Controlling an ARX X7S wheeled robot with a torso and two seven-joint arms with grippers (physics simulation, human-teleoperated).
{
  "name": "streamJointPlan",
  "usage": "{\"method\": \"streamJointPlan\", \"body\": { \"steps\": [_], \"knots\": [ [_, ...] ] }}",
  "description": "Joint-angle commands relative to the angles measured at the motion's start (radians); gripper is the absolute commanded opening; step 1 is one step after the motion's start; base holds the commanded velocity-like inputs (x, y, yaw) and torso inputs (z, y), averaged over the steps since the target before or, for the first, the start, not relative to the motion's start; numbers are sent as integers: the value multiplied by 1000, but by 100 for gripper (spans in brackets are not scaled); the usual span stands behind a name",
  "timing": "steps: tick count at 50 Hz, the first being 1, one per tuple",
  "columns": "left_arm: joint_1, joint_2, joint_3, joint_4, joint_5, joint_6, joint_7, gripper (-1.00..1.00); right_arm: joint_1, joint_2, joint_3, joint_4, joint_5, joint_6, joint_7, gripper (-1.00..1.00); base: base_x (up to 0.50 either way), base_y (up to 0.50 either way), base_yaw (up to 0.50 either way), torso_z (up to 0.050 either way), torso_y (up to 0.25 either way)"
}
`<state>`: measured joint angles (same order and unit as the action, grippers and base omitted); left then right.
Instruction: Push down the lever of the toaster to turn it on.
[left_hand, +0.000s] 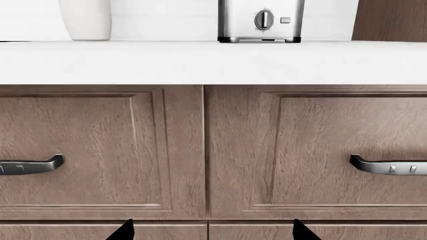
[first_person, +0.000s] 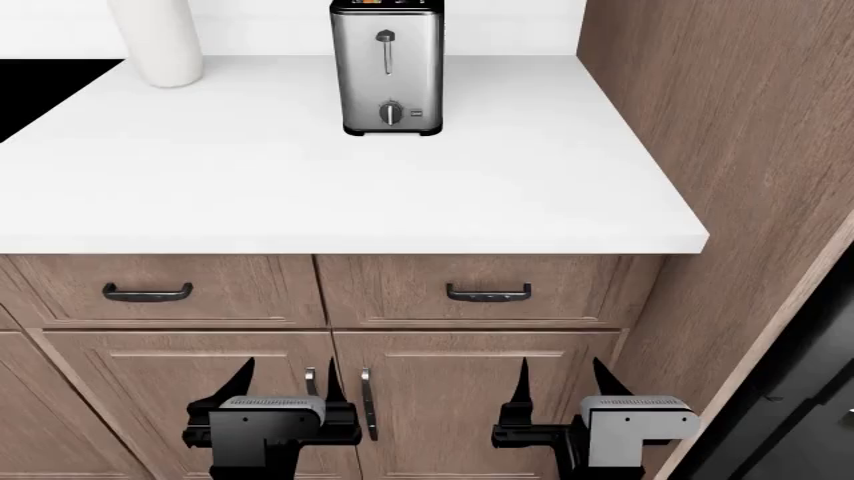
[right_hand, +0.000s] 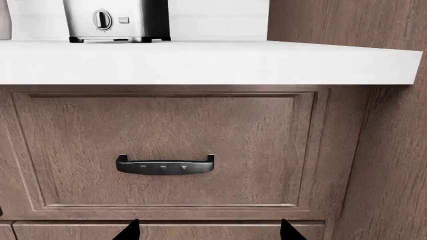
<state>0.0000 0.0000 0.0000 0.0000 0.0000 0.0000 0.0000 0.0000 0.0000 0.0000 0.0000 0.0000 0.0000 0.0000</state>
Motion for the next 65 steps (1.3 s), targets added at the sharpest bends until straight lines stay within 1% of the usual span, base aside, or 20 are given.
{"method": "streamJointPlan", "body": {
  "steps": [1,16,19,20,23,25,27,30,32,35,38,42,48,50,53,56,59,61,63,65],
  "knots": [
    [0,-10,11,0,-10,0,-11,100,-1,16,-24,3,9,-2,19,100,0,0,0,0,0],
    [-1,-51,55,13,-65,-12,-62,100,7,57,-73,12,39,2,59,100,0,0,0,0,0],
    [14,-59,26,151,-112,-74,-81,100,8,61,-77,11,47,4,64,100,0,0,0,0,0],
    [20,-66,9,227,-129,-104,-92,100,9,62,-79,10,49,4,66,100,0,0,0,0,0],
    [28,-97,-82,546,-213,-236,-143,100,8,66,-83,8,55,6,71,100,0,0,0,0,0],
    [18,-117,-183,728,-335,-323,-182,100,9,68,-85,11,58,5,74,100,0,0,0,0,0],
    [6,-138,-314,858,-483,-381,-231,100,10,71,-88,13,60,3,77,100,0,0,0,0,0],
    [1,-192,-533,991,-704,-419,-332,100,9,74,-92,11,65,3,81,100,0,0,0,0,0],
    [21,-246,-690,1041,-884,-392,-414,100,9,76,-95,9,68,3,85,100,0,0,0,0,0],
    [132,-343,-827,1046,-1066,-208,-522,100,8,79,-99,8,71,4,89,100,0,0,0,0,0],
    [226,-380,-914,1045,-1153,-80,-561,100,11,82,-103,13,74,2,93,100,0,0,0,0,0],
    [280,-374,-988,1034,-1216,-17,-562,100,11,86,-108,13,78,0,98,100,0,0,0,0,0],
    [292,-370,-994,1032,-1225,4,-563,100,12,91,-118,10,86,-4,104,100,0,0,0,0,0],
    [289,-370,-984,1031,-1218,3,-564,100,15,92,-131,-14,55,9,128,100,0,0,0,0,0],
    [290,-374,-979,1031,-1215,6,-566,100,6,96,-159,-147,27,101,144,100,0,0,0,0,0],
    [294,-375,-979,1031,-1216,13,-569,100,0,106,-181,-401,4,276,153,100,0,0,0,0,0],
    [296,-379,-976,1034,-1214,18,-572,100,56,115,-205,-677,-36,552,155,100,0,0,0,0,0],
    [295,-381,-971,1034,-1210,20,-575,100,144,113,-224,-842,-56,777,145,100,0,0,0,0,0],
    [293,-384,-964,1034,-1205,20,-578,100,279,99,-248,-962,-73,1021,133,100,0,0,0,0,0],
    [293,-388,-960,1035,-1203,22,-581,100,446,76,-264,-1022,-81,1255,123,100,0,0,0,0,0]
  ]
}}
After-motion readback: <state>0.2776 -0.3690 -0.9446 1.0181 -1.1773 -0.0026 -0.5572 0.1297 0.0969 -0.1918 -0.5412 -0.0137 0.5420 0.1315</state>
